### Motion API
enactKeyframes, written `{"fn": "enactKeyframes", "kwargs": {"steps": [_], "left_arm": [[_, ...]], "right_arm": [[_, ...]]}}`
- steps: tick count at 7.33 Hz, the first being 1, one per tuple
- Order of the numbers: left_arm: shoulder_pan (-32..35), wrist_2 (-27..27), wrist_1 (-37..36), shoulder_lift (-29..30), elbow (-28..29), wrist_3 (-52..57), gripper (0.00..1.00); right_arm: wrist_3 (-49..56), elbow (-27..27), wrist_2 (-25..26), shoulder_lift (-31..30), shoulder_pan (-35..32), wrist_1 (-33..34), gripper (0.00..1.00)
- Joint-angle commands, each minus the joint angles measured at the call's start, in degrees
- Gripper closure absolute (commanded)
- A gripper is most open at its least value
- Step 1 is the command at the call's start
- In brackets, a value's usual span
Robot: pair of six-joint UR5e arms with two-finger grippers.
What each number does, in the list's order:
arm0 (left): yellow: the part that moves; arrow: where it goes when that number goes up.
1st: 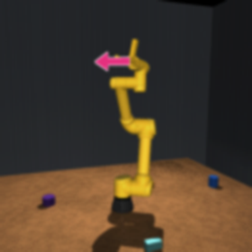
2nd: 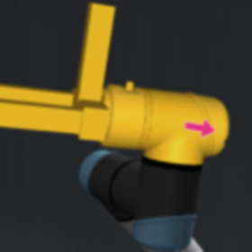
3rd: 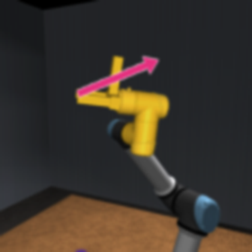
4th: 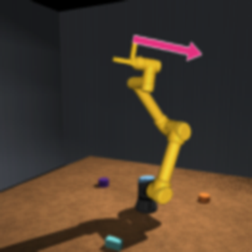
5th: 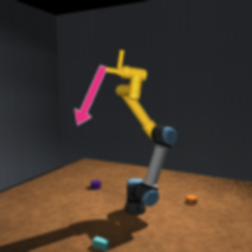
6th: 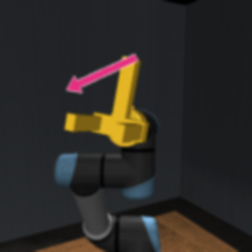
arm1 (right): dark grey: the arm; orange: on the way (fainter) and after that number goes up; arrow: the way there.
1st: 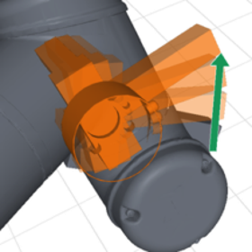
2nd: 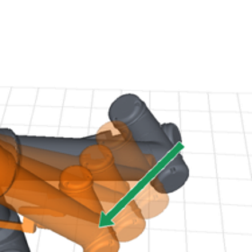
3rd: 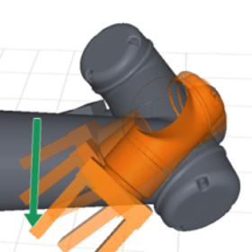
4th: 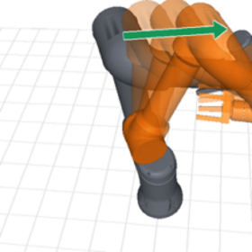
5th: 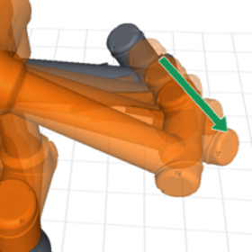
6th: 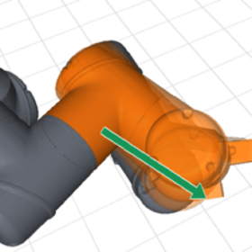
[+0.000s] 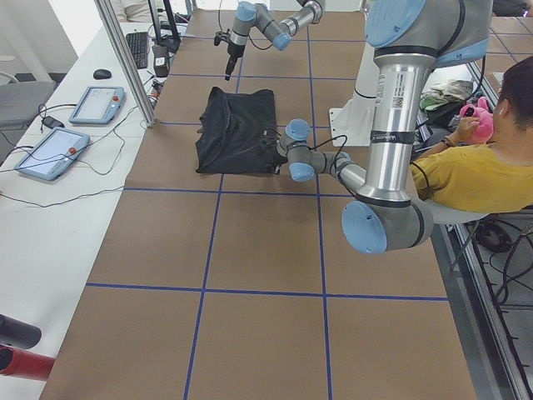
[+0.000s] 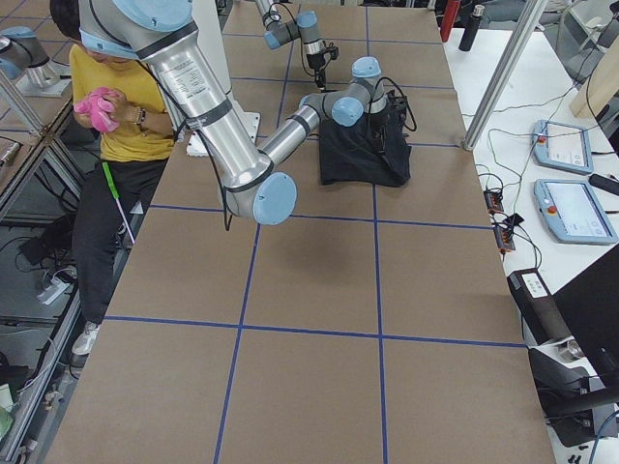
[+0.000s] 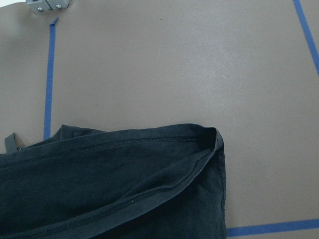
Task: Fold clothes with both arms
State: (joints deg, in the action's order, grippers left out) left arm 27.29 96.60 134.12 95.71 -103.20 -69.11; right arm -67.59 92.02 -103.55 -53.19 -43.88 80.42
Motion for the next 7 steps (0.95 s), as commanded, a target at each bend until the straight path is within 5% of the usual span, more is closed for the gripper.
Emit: {"fn": "enactKeyframes", "kwargs": {"steps": [1, 5, 7], "left_arm": [[2.75, 0.34, -0.26, -0.35, -0.25, 1.77, 1.00], [19.76, 3.84, 0.18, -0.27, 8.41, 25.19, 1.00], [27.61, 4.30, 2.27, 11.88, 25.48, 33.04, 1.00]], "right_arm": [[0.00, 0.53, -0.07, -0.59, 0.29, 0.00, 0.00], [-0.79, 3.96, -0.07, -1.56, 3.19, 0.09, 0.00], [-1.14, 4.57, 0.01, -1.56, 3.63, 0.09, 0.00]]}}
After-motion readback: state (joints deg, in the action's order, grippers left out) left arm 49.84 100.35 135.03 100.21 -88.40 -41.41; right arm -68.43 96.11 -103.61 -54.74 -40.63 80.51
